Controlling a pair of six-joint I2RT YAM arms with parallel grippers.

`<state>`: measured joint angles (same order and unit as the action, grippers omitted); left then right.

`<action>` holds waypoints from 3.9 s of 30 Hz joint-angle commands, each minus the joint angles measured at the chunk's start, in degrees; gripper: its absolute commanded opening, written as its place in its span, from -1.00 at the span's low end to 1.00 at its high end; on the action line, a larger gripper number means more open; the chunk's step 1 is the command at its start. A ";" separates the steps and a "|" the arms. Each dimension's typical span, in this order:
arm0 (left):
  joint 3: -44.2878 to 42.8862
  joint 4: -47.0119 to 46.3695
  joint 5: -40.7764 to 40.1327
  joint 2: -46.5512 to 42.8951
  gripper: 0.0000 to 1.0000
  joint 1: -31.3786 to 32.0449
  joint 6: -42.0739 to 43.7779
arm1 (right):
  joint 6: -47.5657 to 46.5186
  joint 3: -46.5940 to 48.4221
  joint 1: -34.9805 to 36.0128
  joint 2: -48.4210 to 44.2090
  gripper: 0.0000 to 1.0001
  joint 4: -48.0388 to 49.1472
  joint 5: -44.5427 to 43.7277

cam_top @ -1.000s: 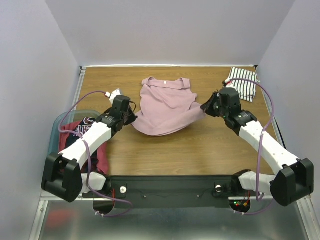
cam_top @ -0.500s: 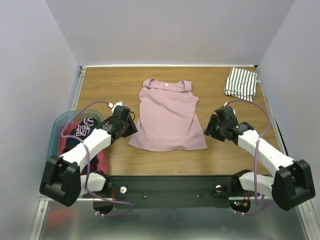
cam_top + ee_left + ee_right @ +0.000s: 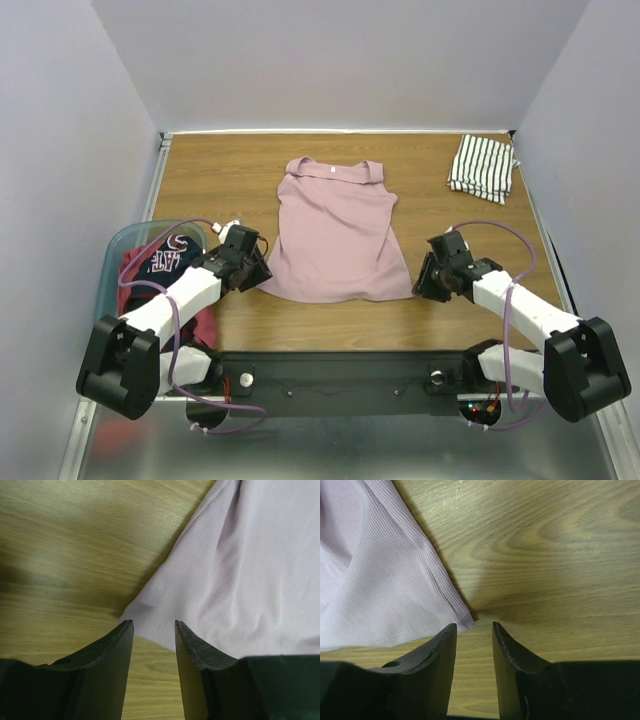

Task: Fold and stack the tank tops
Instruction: Flatten the tank top out

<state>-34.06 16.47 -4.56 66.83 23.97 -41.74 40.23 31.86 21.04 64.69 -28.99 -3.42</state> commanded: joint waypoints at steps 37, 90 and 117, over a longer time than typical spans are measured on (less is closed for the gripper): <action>-0.55 -5.84 1.83 6.31 -1.00 0.29 -1.25 | 1.35 9.78 0.23 -1.31 -0.99 3.42 -2.56; -110.62 -11.10 29.25 43.57 -1.00 -15.70 -0.98 | -8.59 112.99 -9.96 45.36 -0.99 7.81 -3.87; 9.18 -12.43 24.77 -13.47 -1.00 -6.66 -6.60 | 8.55 -4.78 -10.58 -8.78 -0.99 7.73 10.01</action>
<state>-27.59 5.87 21.30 57.98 15.05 -46.50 44.77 29.85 10.79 60.88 -22.79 1.45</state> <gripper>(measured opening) 0.029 0.011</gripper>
